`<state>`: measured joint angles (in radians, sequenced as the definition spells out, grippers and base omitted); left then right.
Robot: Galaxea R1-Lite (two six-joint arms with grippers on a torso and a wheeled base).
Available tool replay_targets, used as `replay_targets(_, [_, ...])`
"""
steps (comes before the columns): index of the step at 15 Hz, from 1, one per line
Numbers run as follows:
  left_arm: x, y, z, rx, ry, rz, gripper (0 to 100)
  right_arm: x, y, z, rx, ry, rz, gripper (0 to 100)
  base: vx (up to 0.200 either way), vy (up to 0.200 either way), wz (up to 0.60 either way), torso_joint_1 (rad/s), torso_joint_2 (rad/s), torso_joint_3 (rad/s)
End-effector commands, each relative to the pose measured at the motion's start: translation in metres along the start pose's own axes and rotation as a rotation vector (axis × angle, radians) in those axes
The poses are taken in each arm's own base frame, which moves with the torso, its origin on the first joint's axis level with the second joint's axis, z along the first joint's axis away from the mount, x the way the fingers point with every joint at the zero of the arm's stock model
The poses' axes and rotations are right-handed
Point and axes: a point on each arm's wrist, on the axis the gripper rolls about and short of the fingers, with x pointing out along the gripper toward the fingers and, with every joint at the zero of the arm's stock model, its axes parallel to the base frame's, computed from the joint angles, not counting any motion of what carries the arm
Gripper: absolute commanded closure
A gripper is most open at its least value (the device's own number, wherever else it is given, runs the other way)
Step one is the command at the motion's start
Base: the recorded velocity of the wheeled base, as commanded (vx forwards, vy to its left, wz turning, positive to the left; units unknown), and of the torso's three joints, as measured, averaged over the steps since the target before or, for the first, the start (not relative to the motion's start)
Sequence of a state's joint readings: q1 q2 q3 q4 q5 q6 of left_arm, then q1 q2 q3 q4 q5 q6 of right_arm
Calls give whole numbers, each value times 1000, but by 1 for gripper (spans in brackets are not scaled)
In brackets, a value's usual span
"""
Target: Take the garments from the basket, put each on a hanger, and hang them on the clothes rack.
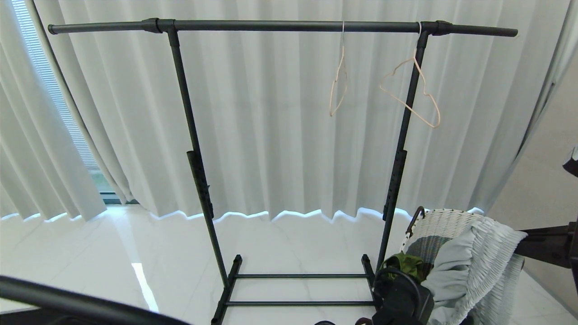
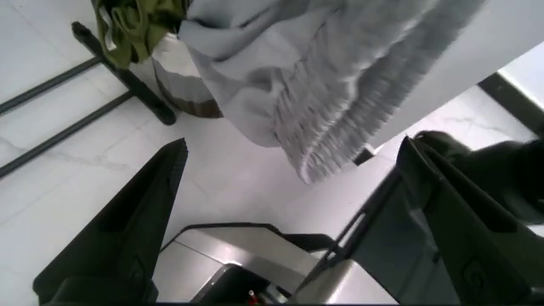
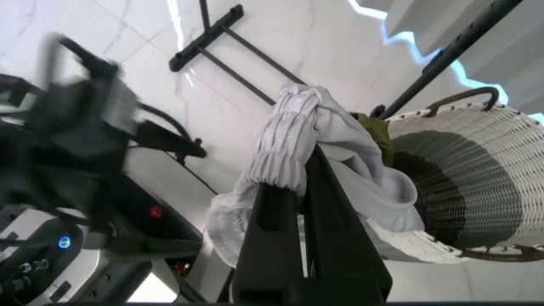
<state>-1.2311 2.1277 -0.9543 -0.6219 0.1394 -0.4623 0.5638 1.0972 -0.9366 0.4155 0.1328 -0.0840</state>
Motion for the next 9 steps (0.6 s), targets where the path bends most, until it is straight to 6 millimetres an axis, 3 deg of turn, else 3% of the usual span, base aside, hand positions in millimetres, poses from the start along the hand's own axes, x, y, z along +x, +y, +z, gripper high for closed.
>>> replay_targets(1, [32,7,-8,-5,15,35,0,-3,1,0,-4,-12,4,100,0,0,0,0,0,0])
replay_targets(4, [53,13,-13,-8,19,55,0,-5,1,1,-6,-19,7,100,0,0,0,0,0,0])
replay_targets(7, [56,13,-23,1,39,77,0,-4,1,1,-5,-23,5,100,0,0,0,0,0,0])
replay_targets(8, [56,11,-24,2,40,74,100,-4,0,2,-4,-27,4,100,0,0,0,0,0,0])
replay_targets(9, [56,11,-25,4,42,73,100,-4,0,2,0,-26,-1,100,0,0,0,0,0,0])
